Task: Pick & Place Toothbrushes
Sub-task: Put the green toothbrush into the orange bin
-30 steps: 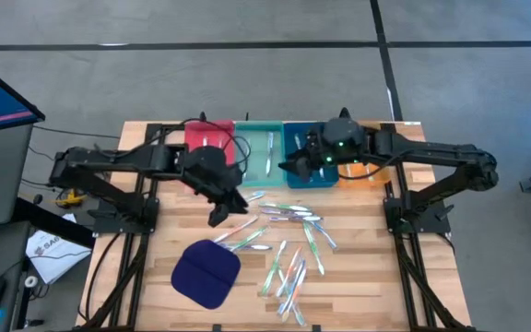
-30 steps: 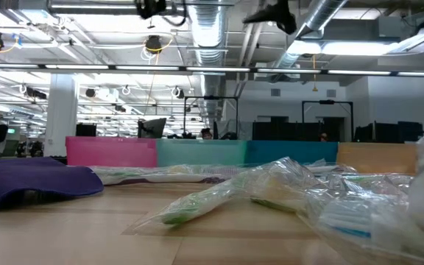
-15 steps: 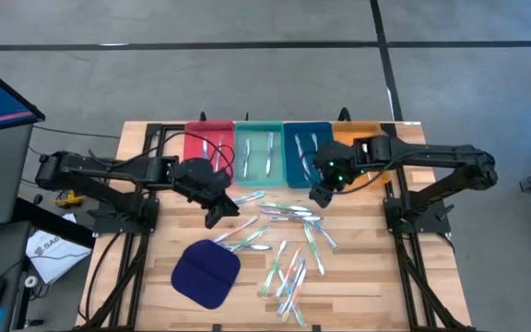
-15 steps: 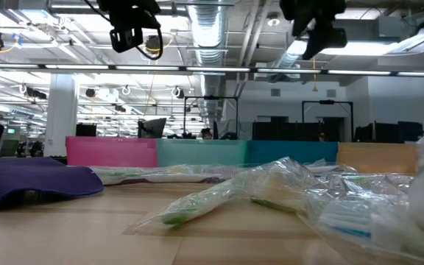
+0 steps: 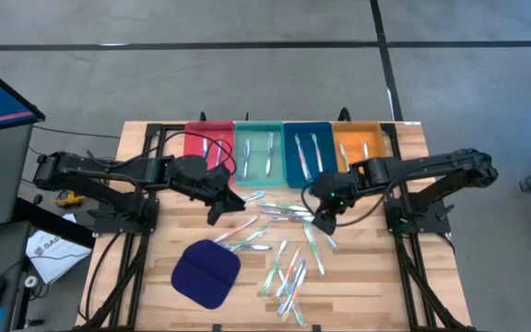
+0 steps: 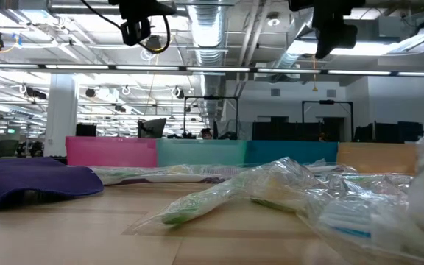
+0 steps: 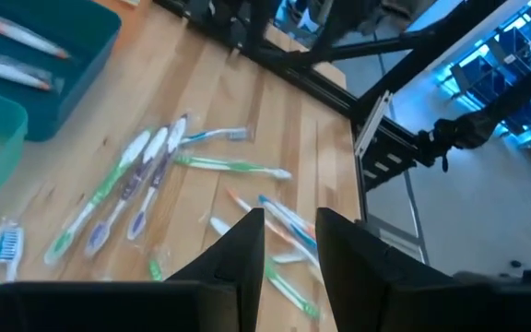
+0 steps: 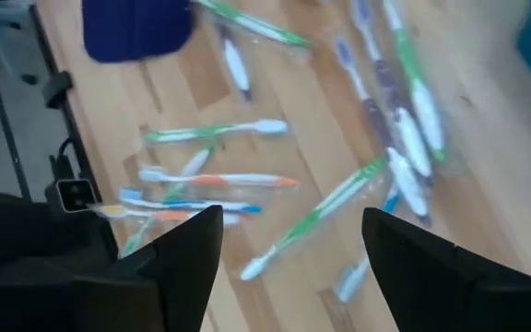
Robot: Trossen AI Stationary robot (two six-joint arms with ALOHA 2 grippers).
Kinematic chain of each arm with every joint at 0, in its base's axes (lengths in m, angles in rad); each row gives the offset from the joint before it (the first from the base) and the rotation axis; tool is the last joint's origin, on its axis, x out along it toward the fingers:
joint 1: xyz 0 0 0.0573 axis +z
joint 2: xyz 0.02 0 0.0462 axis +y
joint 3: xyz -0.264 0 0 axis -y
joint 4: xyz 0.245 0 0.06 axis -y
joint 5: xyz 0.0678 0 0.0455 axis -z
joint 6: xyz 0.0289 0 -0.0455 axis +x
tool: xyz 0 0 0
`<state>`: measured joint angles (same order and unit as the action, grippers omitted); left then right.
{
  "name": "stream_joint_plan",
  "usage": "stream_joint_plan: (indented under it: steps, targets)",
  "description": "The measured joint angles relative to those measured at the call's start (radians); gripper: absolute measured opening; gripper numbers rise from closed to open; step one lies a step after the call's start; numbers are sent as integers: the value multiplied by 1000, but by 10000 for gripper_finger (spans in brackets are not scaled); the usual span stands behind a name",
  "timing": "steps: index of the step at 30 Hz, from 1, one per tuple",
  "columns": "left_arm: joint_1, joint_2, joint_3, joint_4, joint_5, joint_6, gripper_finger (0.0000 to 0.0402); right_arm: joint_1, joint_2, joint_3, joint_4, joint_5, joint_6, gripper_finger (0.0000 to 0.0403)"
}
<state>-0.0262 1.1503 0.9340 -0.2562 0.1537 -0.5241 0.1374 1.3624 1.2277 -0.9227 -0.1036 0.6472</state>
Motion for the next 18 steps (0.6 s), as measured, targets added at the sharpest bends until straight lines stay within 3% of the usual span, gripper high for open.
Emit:
stream_joint_plan:
  steps: [8, 18]
  targets:
    - [3, 0, 0, 8, -5, 3, 94, 24, 1, -89, 97, 4, 3, 256]
    - [3, 0, 0, 16, -5, 3, 94, 23, 1, -93, 106, 8, 72, 256]
